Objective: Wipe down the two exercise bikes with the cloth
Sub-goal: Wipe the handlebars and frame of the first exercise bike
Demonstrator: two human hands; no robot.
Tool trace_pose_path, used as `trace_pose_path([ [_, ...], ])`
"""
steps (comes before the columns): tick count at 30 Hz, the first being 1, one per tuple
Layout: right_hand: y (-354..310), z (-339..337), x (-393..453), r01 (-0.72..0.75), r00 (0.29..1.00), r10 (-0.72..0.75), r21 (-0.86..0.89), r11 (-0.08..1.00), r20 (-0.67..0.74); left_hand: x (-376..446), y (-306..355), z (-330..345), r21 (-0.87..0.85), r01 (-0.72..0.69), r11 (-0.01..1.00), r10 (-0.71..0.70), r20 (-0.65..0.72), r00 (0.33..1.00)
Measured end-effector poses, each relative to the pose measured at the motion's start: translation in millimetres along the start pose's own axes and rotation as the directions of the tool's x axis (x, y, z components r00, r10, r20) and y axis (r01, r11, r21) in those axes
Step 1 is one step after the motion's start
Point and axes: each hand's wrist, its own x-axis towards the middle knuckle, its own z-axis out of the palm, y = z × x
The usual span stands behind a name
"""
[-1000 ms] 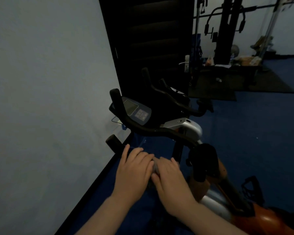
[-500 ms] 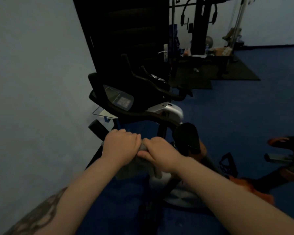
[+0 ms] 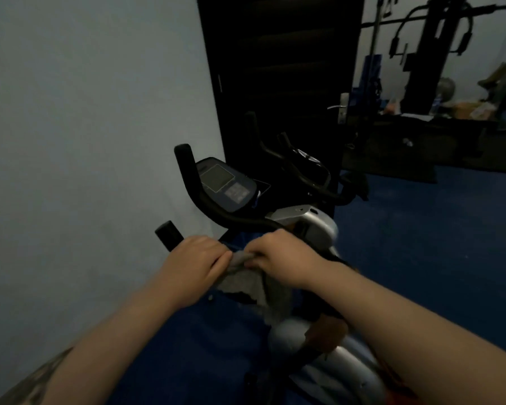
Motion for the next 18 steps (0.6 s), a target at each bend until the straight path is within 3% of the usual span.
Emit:
trace_pose_path([
  [2, 18, -21, -5, 0.033, 0.997, -0.024, 0.115, 0.993, -0.076, 6, 18, 3, -0.154, 0.148, 0.977, -0.16, -0.07, 0.985],
  [5, 45, -46, -10, 0.089, 0.995, -0.073, 0.233, 0.968, -0.074, 25, 50, 12, -0.311, 0.288, 0.906, -0.357, -0.193, 0.914],
  [8, 73, -74, -17, 0.148, 0.988, -0.133, 0.232, 0.961, -0.078, 44, 76, 18, -0.378, 0.302, 0.875, -0.409, -0.247, 0.878],
  [13, 114, -101, -47, 0.299, 0.944, -0.286, 0.056, 0.953, -0.163, 49, 107, 29, -0.423, 0.298, 0.856, -0.432, -0.269, 0.861],
  [16, 120, -61, -75, 0.32, 0.945, -0.326, 0.111, 0.941, 0.033, 34, 116, 45, -0.417, 0.405, 0.814, -0.53, -0.248, 0.811],
  [18, 118, -28, -90, 0.296, 0.942, -0.32, 0.2, 0.934, 0.1, 21, 113, 55, -0.313, 0.501, 0.807, -0.579, -0.247, 0.777],
])
